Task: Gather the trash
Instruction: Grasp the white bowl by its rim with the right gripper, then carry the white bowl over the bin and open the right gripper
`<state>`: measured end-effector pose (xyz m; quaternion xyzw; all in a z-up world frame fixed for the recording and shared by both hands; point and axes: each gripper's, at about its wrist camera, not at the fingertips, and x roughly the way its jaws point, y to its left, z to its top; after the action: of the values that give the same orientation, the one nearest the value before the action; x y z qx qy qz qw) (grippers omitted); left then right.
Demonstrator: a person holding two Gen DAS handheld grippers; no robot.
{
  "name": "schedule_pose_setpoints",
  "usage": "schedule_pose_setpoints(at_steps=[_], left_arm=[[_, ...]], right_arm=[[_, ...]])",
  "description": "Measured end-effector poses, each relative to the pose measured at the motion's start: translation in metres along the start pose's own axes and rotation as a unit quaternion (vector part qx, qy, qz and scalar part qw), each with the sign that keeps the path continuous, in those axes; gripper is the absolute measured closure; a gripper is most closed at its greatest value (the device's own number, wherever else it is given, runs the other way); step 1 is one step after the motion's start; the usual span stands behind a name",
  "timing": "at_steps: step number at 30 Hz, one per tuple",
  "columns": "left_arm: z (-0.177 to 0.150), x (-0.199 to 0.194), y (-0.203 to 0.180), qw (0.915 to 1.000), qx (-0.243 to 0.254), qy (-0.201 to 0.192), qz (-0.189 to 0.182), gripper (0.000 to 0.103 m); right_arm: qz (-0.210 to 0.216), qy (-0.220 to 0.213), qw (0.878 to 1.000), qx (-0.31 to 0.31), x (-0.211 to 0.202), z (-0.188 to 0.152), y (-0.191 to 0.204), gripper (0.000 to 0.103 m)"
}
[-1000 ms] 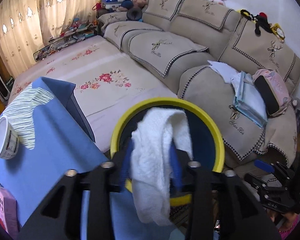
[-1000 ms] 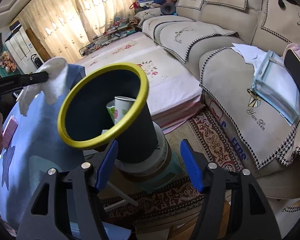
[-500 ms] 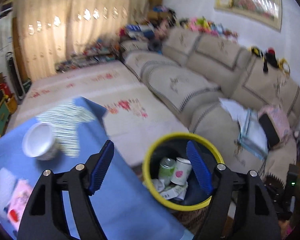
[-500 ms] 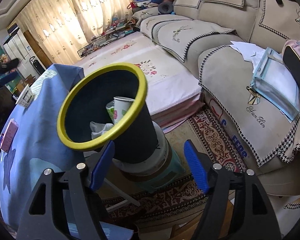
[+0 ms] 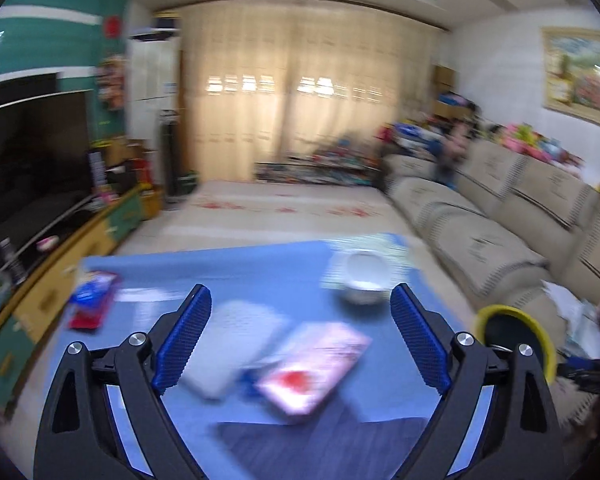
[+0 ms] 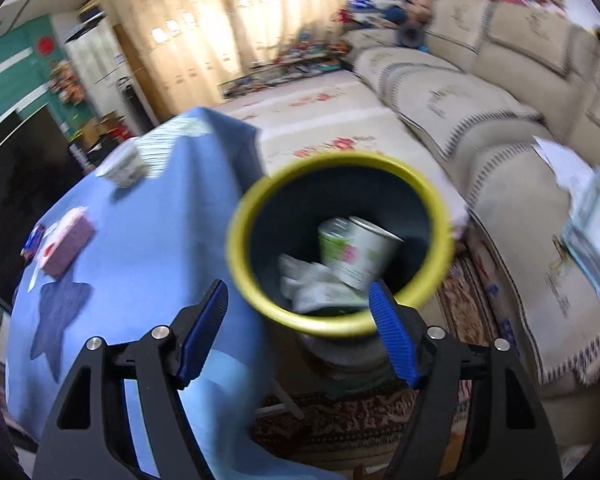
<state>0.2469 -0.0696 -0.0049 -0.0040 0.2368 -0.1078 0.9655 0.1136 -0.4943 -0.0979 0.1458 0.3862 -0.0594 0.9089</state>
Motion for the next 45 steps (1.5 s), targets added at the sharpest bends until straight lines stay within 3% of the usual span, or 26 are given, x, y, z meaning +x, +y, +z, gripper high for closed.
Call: schedule_pose_setpoints(at_steps=[5, 9, 15, 19, 23, 29, 33, 38, 45], left_arm=[[-0.021, 0.012, 0.083, 0.9965, -0.048, -0.015, 0.067, 0.013], [-0.041, 0.026, 0.122, 0.9913, -0.068, -0.024, 0.110, 0.013], [-0.052, 0.045, 0.144, 0.9901, -0.107, -0.007, 0.090, 0.013], [-0.058, 0.050, 0.146, 0.9893, -0.119, -0.005, 0.085, 0.013], [-0.060, 0.053, 0.144, 0.9898, -0.118, -0.005, 0.080, 0.013], [-0.061, 0.051, 0.138, 0.9909, -0.111, -0.008, 0.076, 0.013], [-0.060, 0.050, 0.135, 0.9913, -0.108, -0.005, 0.074, 0.013], [-0.061, 0.050, 0.132, 0.9919, -0.103, -0.007, 0.074, 0.013], [-0.062, 0.046, 0.124, 0.9933, -0.089, -0.015, 0.072, 0.013]], right_arm=[[0.025, -0.021, 0.998, -0.050, 0.011, 0.044, 0.067, 0.034], [0.039, -0.032, 0.996, -0.080, 0.032, 0.089, 0.121, 0.036], [0.049, 0.001, 0.994, -0.098, 0.093, 0.148, 0.180, 0.055], [0.040, 0.031, 0.994, -0.092, 0.142, 0.170, 0.202, 0.061], [0.033, 0.075, 0.994, -0.079, 0.187, 0.174, 0.212, 0.068], [0.014, 0.098, 0.993, -0.064, 0.221, 0.171, 0.218, 0.076], [0.015, 0.107, 0.993, -0.052, 0.232, 0.169, 0.218, 0.090], [0.032, 0.099, 0.994, -0.044, 0.225, 0.166, 0.216, 0.097], [0.056, 0.052, 0.996, -0.037, 0.159, 0.152, 0.192, 0.097]])
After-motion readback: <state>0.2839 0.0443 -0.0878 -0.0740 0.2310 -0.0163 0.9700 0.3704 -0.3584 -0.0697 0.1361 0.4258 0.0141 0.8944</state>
